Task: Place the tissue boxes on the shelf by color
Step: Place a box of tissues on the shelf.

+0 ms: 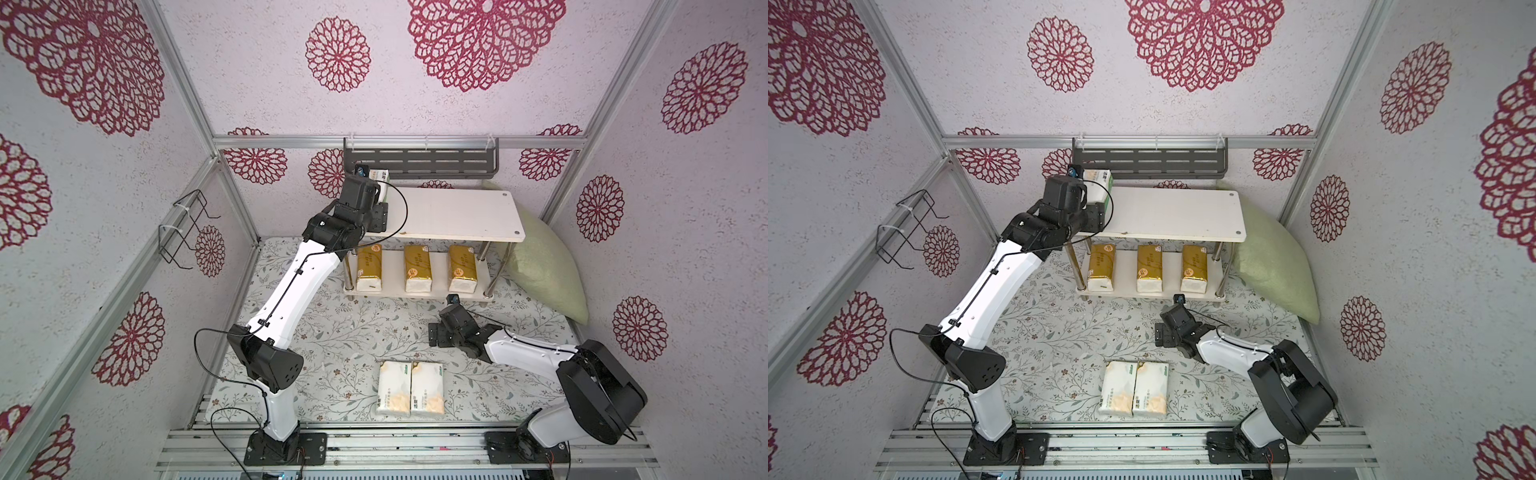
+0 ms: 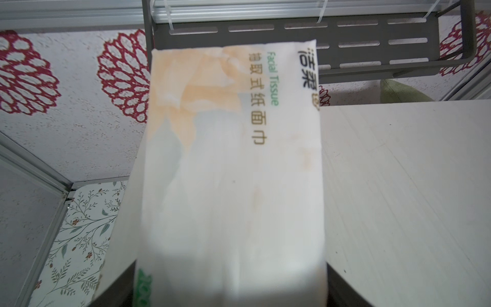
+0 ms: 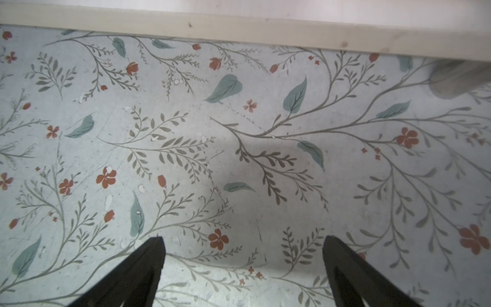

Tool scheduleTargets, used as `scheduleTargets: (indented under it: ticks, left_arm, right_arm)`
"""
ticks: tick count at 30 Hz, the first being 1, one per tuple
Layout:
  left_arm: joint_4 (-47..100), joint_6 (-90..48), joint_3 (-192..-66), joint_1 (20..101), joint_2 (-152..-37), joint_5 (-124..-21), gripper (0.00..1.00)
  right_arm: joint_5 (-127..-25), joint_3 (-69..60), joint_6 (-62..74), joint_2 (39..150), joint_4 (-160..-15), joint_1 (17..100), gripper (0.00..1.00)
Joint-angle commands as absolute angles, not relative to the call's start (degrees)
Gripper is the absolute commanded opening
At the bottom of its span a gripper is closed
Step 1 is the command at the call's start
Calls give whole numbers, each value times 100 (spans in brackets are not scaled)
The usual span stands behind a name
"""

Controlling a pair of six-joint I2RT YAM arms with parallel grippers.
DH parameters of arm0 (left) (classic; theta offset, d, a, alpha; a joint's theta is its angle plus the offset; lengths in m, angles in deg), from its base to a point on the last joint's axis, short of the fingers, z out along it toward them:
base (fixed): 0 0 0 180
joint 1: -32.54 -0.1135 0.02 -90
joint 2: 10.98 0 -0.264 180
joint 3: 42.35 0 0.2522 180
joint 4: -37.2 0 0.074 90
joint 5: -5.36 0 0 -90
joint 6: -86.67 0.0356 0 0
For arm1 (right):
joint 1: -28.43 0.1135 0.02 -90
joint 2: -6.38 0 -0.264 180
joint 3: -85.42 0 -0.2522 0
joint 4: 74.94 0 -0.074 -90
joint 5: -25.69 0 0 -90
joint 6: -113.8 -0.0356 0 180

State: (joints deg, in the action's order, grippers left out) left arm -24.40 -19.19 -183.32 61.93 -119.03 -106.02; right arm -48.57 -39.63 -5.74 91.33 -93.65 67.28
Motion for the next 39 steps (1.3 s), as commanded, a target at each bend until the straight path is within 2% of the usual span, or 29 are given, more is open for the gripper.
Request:
scheduleTargets:
  ticks: [1,6,17,34,39]
  left_arm:
    - [-2384,-2010,-18541,6103,-12007,-10652,78]
    - [-2346,-2022,-18511,6077,-12056,-10695,78]
    - [-2311,-2031,-18532,6056,-12153,-10696,88]
    - [-2269,-2200,-18469,6066,-12194,-10959,84]
    - [-2244,-2214,-18461,6074,-12199,-10950,88]
  right_arm:
    - [-4850,-3850,-603,9024,-9354,6779,99]
    - [-4858,-3839,-604,9041,-9343,6780,99]
    - [-4882,-3792,-588,9120,-9335,6798,99]
    - [-4884,-3738,-629,9237,-9339,6877,99]
    - [-4876,-3735,-639,9234,-9342,6894,99]
